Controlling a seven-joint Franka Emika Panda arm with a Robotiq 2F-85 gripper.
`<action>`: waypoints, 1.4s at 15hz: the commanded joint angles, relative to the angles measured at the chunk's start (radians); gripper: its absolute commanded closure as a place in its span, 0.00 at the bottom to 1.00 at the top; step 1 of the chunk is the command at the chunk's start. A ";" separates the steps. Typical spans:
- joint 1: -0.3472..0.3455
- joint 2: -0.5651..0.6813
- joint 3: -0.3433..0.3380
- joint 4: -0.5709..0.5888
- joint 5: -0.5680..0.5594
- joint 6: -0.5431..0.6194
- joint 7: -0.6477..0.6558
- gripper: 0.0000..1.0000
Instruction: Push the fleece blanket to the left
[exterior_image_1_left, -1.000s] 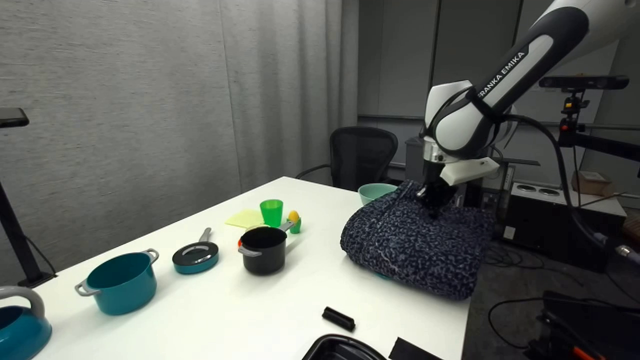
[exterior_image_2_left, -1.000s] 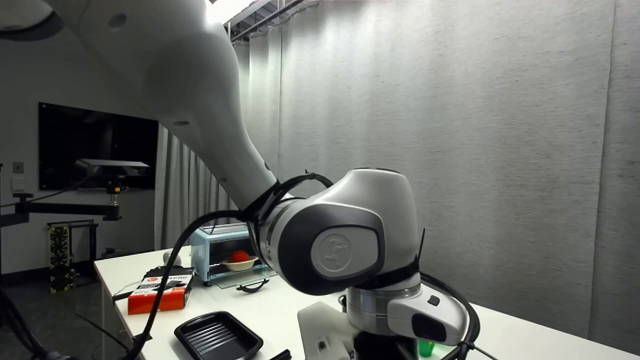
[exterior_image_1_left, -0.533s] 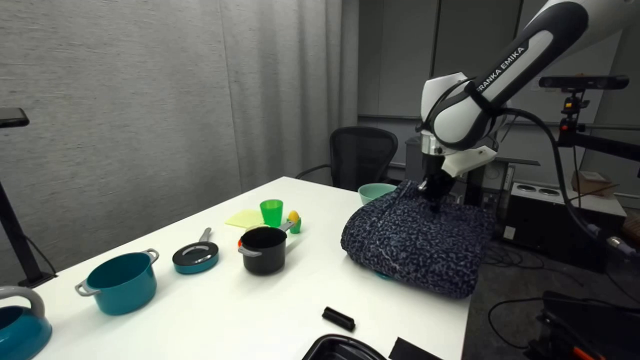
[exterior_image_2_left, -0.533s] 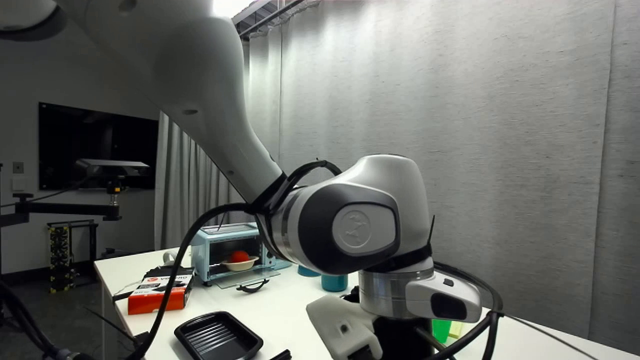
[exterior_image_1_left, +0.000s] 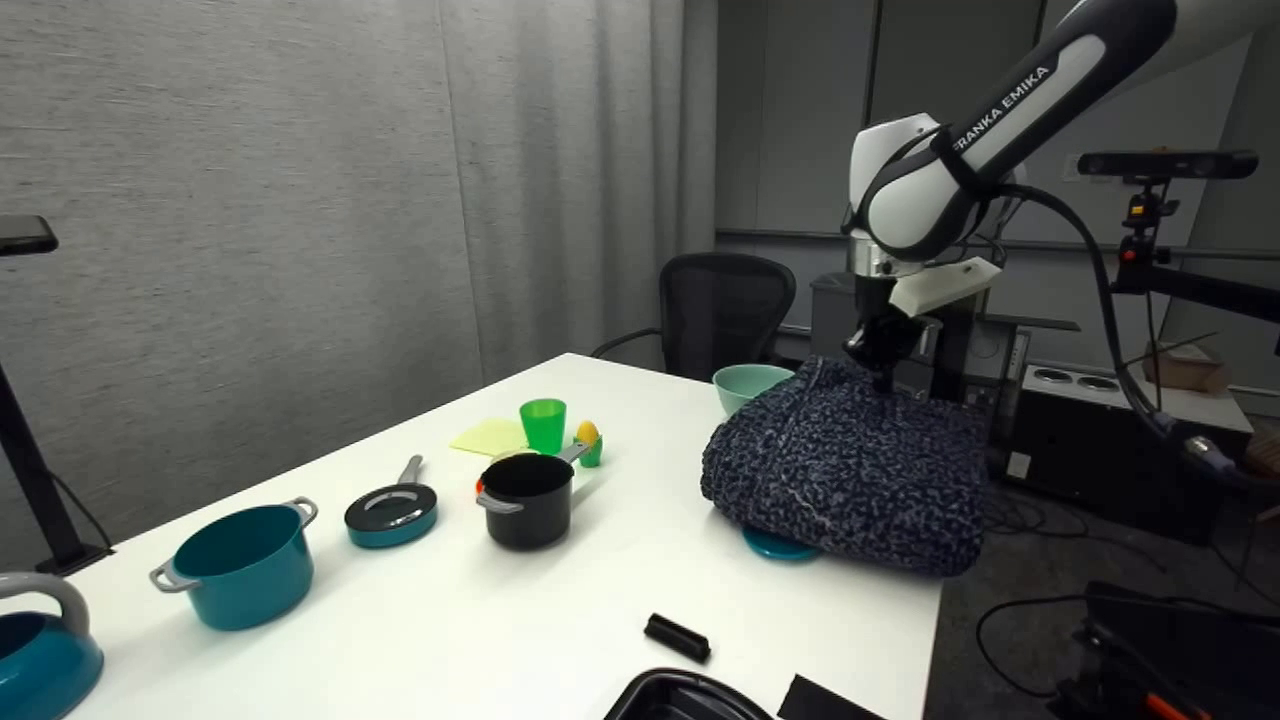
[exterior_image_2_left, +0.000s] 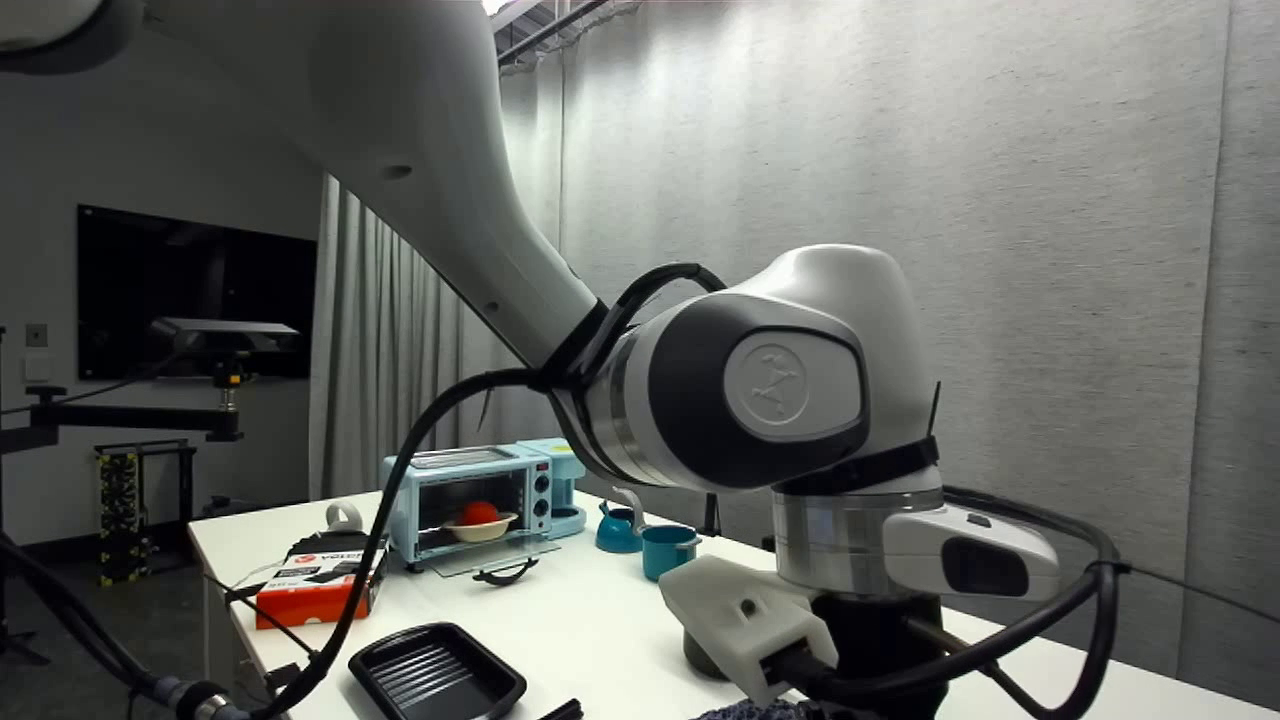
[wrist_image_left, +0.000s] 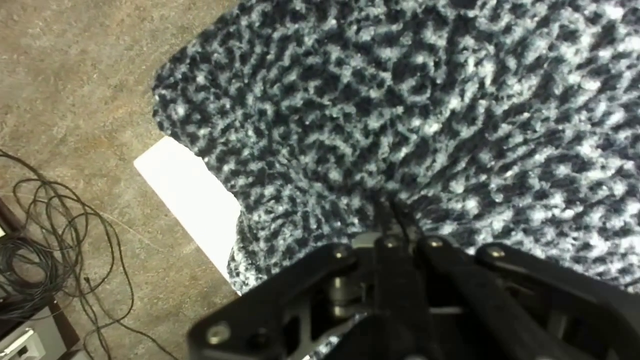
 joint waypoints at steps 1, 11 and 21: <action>-0.014 -0.002 -0.007 0.040 0.029 -0.035 -0.015 0.68; -0.035 0.107 -0.105 0.133 -0.167 -0.077 0.135 0.00; -0.030 0.174 -0.128 0.081 -0.198 0.123 0.184 0.83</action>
